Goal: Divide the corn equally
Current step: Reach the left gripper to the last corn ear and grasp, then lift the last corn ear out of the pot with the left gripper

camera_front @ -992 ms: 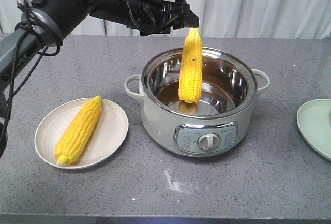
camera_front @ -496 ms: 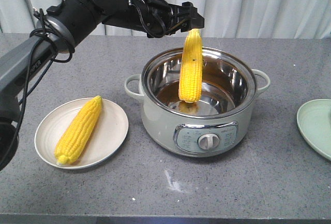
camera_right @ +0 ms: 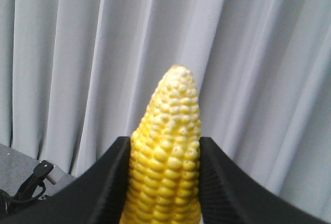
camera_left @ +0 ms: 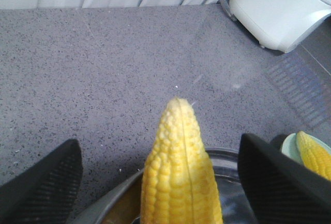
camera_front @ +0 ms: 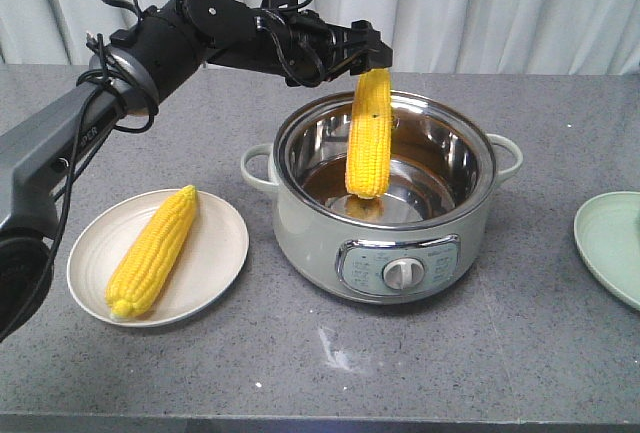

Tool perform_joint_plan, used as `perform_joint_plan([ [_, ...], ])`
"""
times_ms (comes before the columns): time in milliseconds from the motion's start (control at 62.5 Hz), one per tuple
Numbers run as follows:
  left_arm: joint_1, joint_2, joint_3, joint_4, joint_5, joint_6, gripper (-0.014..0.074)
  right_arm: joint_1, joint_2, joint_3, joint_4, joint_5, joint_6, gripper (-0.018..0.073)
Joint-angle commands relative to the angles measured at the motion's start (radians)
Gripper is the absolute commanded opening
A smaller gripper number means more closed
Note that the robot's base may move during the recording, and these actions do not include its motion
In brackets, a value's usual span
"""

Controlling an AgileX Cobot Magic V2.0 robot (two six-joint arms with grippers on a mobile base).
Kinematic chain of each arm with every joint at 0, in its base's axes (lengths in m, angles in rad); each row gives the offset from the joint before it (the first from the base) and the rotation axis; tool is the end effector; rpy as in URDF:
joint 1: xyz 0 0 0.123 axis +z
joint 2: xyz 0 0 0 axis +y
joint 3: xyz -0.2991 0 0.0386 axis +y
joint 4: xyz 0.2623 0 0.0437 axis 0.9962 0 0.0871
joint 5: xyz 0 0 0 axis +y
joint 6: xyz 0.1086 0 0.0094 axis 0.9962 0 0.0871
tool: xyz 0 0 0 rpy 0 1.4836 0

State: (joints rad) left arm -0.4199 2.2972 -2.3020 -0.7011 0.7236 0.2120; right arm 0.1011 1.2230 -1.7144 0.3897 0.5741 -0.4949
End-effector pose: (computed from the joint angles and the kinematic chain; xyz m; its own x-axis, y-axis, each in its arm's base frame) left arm 0.5069 -0.2774 0.3184 -0.6573 -0.0480 -0.7521 0.5155 0.6994 -0.4952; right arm 0.2480 0.0478 0.5838 0.0880 -0.1505 -0.9847 -0.2935 0.9407 -0.1700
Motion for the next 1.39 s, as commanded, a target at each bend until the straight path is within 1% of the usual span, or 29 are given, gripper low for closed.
perform_joint_plan([
  [0,-0.006,-0.057,-0.033,-0.052,-0.057,-0.003,0.0595,-0.009,-0.018,-0.028,0.004,-0.075,0.001,-0.0002],
  [80,-0.006,-0.052,-0.033,-0.076,-0.058,-0.002,0.0595,-0.009,-0.018,-0.028,0.004,-0.080,0.001,-0.0002],
  [384,-0.016,-0.039,-0.033,-0.078,-0.061,0.016,0.0593,-0.009,-0.018,-0.028,0.004,-0.081,0.001,-0.0002],
  [512,-0.029,-0.037,-0.033,-0.077,-0.072,0.016,0.0554,-0.009,-0.018,-0.028,0.004,-0.081,0.001,-0.0002],
  [576,-0.033,-0.036,-0.033,-0.077,-0.071,0.015,0.0504,-0.009,-0.018,-0.028,0.004,-0.081,0.001,-0.0002],
  [688,-0.036,-0.036,-0.033,-0.077,-0.070,0.014,0.0377,-0.009,-0.018,-0.028,0.004,-0.081,0.001,-0.0002],
  [816,-0.036,-0.036,-0.033,-0.078,-0.068,0.014,0.0178,-0.009,-0.018,-0.028,0.004,-0.080,0.001,-0.0002],
  [864,-0.036,-0.036,-0.033,-0.094,-0.068,0.014,0.0095,-0.009,-0.018,-0.028,0.004,-0.080,0.001,-0.0002],
  [944,-0.036,-0.042,-0.033,-0.145,-0.066,0.016,-0.0009,-0.009,-0.018,-0.028,0.004,-0.078,0.002,-0.0002],
  [1056,-0.033,-0.072,-0.033,-0.200,-0.068,0.015,-0.0008,-0.009,-0.015,-0.028,0.004,-0.067,0.005,-0.0002],
  [1168,-0.028,-0.136,-0.033,-0.198,-0.065,0.015,-0.0008,-0.009,-0.012,-0.028,0.005,-0.041,0.013,-0.0002],
  [1264,-0.014,-0.203,-0.033,-0.194,-0.041,0.015,-0.0008,-0.009,-0.012,-0.028,0.007,-0.019,0.046,-0.0002],
  [1376,0.013,-0.299,-0.033,-0.186,0.036,0.016,-0.0008,-0.009,-0.012,-0.028,0.013,0.016,0.065,-0.0002],
])
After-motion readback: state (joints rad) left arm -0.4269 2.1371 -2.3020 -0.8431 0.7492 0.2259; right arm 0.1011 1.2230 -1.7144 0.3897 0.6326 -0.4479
